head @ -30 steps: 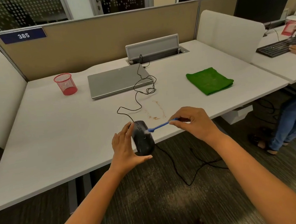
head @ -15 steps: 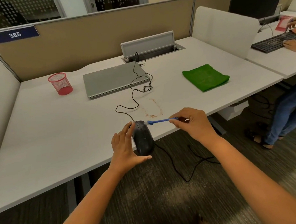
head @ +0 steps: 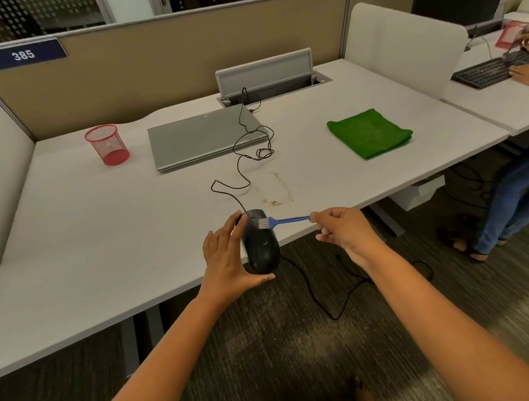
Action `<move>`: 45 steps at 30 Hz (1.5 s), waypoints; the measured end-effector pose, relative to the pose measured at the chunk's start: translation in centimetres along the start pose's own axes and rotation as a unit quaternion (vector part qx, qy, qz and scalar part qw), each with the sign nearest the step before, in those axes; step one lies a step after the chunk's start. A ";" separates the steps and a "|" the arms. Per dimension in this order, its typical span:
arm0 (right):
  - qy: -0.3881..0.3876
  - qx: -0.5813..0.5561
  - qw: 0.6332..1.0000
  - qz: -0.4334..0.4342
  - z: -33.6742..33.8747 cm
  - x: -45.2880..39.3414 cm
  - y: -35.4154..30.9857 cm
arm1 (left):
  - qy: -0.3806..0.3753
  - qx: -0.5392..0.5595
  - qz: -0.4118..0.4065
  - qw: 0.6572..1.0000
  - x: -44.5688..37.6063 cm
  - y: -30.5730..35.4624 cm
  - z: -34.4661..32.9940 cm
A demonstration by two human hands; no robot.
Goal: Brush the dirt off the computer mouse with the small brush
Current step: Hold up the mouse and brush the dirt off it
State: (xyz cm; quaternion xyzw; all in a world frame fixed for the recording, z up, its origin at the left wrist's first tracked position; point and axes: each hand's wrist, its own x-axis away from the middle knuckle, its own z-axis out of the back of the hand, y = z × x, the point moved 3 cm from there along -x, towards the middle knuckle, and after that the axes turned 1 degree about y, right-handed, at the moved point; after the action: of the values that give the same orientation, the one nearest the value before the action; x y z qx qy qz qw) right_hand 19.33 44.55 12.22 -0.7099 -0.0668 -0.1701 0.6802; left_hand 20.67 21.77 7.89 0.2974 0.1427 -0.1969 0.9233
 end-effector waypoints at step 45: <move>-0.034 0.133 0.972 0.190 -0.2 1.2 -0.9 | 0.019 -0.012 0.011 1.000 -1.6 -1.6 0.7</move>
State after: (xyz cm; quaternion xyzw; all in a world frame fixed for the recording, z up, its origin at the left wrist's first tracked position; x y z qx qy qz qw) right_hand 20.12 44.21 13.50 -0.6178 0.0241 -0.0034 0.7859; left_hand 18.65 20.63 8.22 0.2915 0.1591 -0.1796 0.9260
